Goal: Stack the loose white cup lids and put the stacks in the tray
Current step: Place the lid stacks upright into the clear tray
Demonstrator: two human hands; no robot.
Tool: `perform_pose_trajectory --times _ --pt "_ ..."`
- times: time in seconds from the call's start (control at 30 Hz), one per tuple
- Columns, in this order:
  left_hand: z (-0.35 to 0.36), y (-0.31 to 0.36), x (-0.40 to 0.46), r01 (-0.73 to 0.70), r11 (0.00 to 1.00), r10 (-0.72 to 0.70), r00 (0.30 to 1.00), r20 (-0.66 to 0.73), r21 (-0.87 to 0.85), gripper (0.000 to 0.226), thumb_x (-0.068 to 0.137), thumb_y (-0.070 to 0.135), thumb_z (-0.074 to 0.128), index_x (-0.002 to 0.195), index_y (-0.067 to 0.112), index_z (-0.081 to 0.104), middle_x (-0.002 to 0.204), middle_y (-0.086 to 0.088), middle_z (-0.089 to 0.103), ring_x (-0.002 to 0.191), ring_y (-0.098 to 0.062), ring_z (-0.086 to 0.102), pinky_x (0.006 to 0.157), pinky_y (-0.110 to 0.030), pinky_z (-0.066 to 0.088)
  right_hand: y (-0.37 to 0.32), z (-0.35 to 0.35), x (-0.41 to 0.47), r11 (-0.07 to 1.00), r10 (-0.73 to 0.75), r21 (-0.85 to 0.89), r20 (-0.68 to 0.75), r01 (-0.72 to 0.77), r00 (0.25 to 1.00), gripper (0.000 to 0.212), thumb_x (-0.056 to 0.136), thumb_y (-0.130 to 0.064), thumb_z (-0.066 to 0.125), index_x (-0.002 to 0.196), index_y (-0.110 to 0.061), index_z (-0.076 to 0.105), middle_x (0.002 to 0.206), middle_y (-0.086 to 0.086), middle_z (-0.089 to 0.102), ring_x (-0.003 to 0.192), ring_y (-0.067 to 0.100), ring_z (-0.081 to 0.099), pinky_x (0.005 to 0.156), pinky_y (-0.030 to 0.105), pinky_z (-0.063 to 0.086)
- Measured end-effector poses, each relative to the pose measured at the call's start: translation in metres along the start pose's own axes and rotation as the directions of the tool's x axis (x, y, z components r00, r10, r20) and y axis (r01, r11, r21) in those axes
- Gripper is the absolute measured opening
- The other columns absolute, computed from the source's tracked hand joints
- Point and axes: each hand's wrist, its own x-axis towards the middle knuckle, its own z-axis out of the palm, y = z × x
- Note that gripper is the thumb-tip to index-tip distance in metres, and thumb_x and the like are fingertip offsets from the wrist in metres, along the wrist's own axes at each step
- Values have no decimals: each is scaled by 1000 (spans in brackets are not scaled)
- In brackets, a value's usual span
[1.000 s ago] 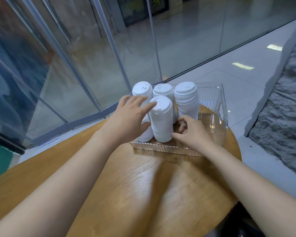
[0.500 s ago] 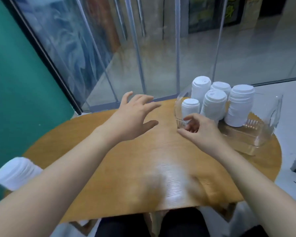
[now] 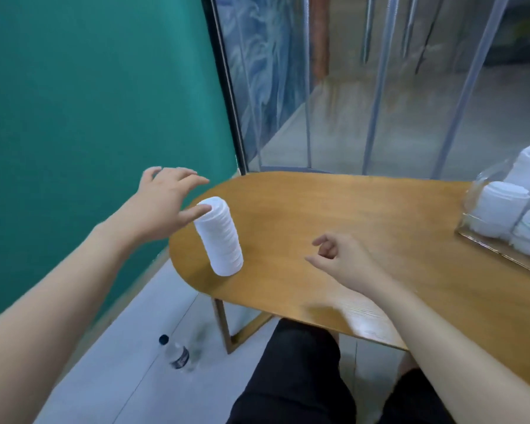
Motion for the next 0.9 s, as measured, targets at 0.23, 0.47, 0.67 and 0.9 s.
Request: perform_pose_trajectory --times 0.23,0.47,0.67,0.9 --pt "40 -33 -14 22 996 -16 997 70 -85 67 97 65 51 155 35 41 160 -3 39 149 -23 31 125 -43 12 -30 100 32 999 47 19 142 -50 989 41 88 -38 80 119 -22 60 109 -4 59 93 7 56 66 13 42" --pt "82 -46 -7 47 971 -32 997 68 -234 84 94 65 56 164 32 21 169 -5 23 155 -24 20 125 -40 11 -32 150 57 996 89 -34 117 -85 989 75 83 -39 83 144 -17 47 133 -6 46 133 13 41 101 27 38" --pt "98 -41 9 67 917 -35 995 90 -394 89 88 67 66 162 44 22 172 0 13 156 -24 16 125 -40 14 -28 184 69 996 86 -25 66 -84 994 108 71 -47 90 157 -19 31 155 -7 32 144 13 33 115 38 38" --pt "109 -39 23 53 908 -4 993 117 -415 92 85 67 70 161 46 23 172 -2 13 157 -22 13 125 -40 13 -22 211 90 984 5 -177 -26 -9 1000 96 59 -69 81 136 -21 50 141 -6 49 137 20 39 112 42 35"
